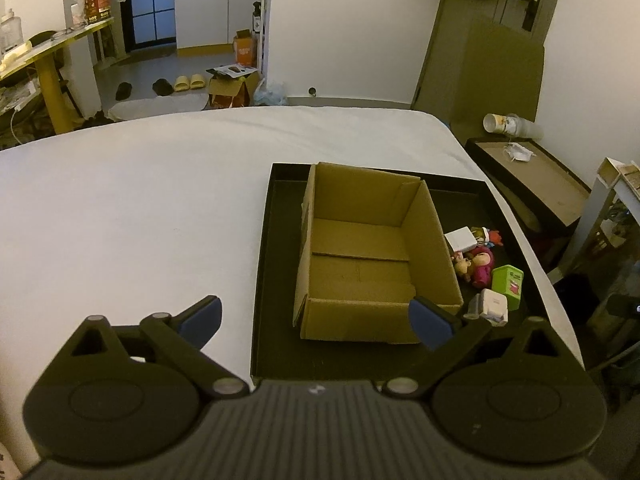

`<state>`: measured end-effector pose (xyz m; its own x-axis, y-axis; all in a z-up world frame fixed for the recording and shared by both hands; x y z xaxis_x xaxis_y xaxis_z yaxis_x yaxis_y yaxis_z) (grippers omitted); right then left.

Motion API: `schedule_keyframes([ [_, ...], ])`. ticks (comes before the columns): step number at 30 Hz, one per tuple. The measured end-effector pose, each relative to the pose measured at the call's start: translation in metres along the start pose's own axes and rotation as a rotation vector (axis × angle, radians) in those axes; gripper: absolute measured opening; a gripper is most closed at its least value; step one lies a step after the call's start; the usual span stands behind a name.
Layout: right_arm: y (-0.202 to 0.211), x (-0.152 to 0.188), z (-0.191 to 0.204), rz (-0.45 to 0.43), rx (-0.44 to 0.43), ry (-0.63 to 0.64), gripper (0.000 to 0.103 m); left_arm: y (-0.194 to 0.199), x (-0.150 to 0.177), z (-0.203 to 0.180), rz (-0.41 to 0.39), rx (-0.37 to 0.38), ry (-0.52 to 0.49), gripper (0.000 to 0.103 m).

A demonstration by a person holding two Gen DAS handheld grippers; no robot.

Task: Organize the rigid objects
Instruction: 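Move the left tool to the box wall while the right tool approaches the toys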

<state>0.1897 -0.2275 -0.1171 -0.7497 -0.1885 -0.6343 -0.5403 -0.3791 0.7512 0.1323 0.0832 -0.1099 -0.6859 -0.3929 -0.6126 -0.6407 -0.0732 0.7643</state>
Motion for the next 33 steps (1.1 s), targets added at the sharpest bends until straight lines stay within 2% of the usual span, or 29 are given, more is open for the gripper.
schedule_keyframes([
  [15, -0.031, -0.005, -0.004, 0.028, 0.004, -0.024, 0.098, -0.029, -0.008, 0.007, 0.028, -0.037, 0.009, 0.099],
  [27, -0.045, -0.014, 0.002, 0.036, 0.012, -0.01, 0.098, -0.044, -0.012, 0.013, 0.031, -0.045, 0.011, 0.084],
  [33, -0.056, -0.012, 0.001, 0.049, 0.025, -0.022, 0.097, -0.055, -0.012, 0.014, 0.043, -0.038, 0.011, 0.082],
])
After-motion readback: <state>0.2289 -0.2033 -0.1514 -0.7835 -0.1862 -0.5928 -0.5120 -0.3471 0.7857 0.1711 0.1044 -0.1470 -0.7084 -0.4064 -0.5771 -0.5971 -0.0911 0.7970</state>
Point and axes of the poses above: each gripper's, at about its wrist camera, not at the fingertips, and y roughly against the way its jaws point, z to its left, x to its underside, the point moved 3 cm from there along -y, roughly the way its jaws point, and after that the axes turned 10 degrees about y, right-handed, at the moved point
